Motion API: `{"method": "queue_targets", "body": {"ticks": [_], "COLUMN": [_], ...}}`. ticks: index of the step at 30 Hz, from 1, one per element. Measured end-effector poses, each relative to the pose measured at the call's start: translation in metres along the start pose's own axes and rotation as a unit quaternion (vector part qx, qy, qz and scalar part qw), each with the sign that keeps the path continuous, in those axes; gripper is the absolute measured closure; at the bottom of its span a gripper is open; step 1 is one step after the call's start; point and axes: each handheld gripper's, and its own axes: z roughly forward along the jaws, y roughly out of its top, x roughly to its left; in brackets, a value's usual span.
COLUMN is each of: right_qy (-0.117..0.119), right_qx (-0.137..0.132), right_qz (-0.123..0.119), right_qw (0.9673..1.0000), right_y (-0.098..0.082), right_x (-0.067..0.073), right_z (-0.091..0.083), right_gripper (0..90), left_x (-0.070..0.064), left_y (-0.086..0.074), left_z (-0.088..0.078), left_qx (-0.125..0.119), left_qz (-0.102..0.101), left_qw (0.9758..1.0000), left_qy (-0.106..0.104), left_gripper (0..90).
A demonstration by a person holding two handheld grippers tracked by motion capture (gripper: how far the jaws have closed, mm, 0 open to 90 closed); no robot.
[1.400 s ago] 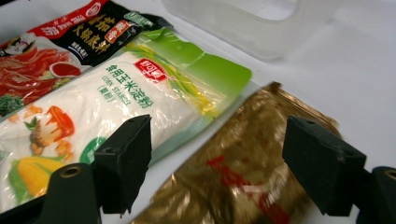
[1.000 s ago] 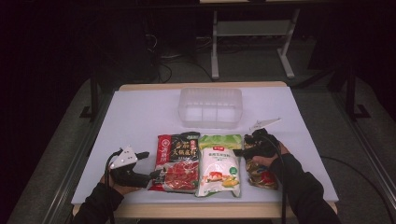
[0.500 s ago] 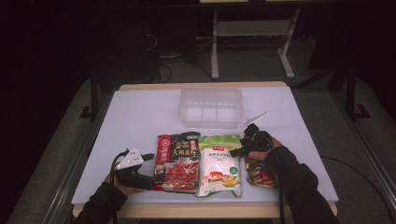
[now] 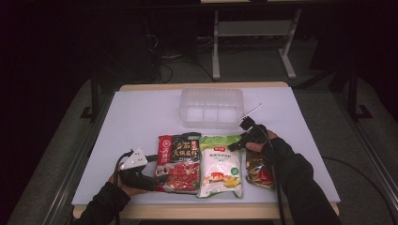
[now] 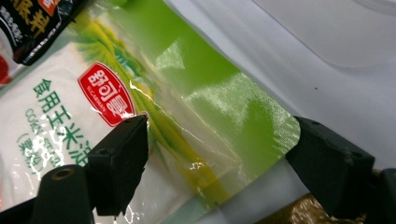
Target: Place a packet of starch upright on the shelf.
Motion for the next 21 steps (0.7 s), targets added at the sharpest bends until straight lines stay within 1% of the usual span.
{"method": "queue_targets", "body": {"ticks": [2,3,4,6,7,8,9,10,12,13,14,16,17,19,21], "right_qy": [0.037,0.051,0.058,0.057,0.059,0.056,0.048,0.047,0.03,0.018,0.006,-0.014,-0.022,-0.019,-0.019], "right_qx": [0.0,0.002,0.003,0.006,0.01,0.013,0.015,0.016,0.019,0.017,0.016,0.004,-0.005,-0.02,-0.032], "right_qz": [0.001,-0.001,-0.01,-0.019,-0.021,-0.018,-0.02,-0.02,-0.017,-0.014,-0.01,-0.005,-0.009,-0.002,0.0], "right_qw": [0.9993,0.9987,0.9982,0.9981,0.998,0.9982,0.9985,0.9986,0.9992,0.9996,0.9998,0.9999,0.9997,0.9996,0.9993], "right_y": [-0.001,-0.002,-0.003,-0.004,-0.006,-0.006,-0.007,-0.007,-0.005,-0.004,-0.003,-0.004,-0.005,-0.008,-0.01], "right_x": [-0.001,0.0,0.002,0.004,0.003,0.003,0.002,0.002,0.004,0.006,0.006,0.007,0.007,0.006,0.007], "right_z": [-0.001,-0.002,-0.002,-0.004,-0.005,-0.005,-0.004,-0.004,-0.004,-0.004,-0.004,-0.005,-0.006,-0.008,-0.01], "right_gripper": [33.0,30.8,30.3,31.8,35.7,39.4,40.8,42.1,47.3,52.4,59.8,76.4,79.9,89.5,89.7], "left_x": [0.0,0.0,-0.001,-0.001,-0.001,-0.001,-0.001,0.0,0.0,0.0,0.0,0.0,0.0,0.001,0.002], "left_y": [0.0,0.0,0.001,0.001,0.002,0.003,0.003,0.004,0.006,0.008,0.009,0.012,0.014,0.015,0.016], "left_z": [0.0,0.001,0.001,0.002,0.002,0.003,0.003,0.004,0.006,0.008,0.009,0.011,0.012,0.014,0.015], "left_qx": [0.0,0.001,0.001,0.001,0.0,0.001,0.001,0.001,0.0,0.002,0.001,-0.002,-0.002,-0.002,-0.003], "left_qz": [0.001,0.002,0.001,0.001,0.0,0.002,0.002,0.001,0.0,0.0,0.0,0.0,0.001,0.0,-0.001], "left_qw": [1.0,1.0,1.0,1.0,1.0,1.0,1.0,1.0,1.0,1.0,1.0,1.0,1.0,0.9999,0.9999], "left_qy": [-0.001,-0.001,-0.001,0.0,-0.001,-0.002,-0.001,-0.001,-0.002,-0.001,-0.003,-0.008,-0.007,-0.01,-0.011], "left_gripper": [18.2,18.2,18.2,18.7,18.9,19.1,19.6,19.7,20.4,21.4,21.4,21.8,21.8,21.8,21.8]}}
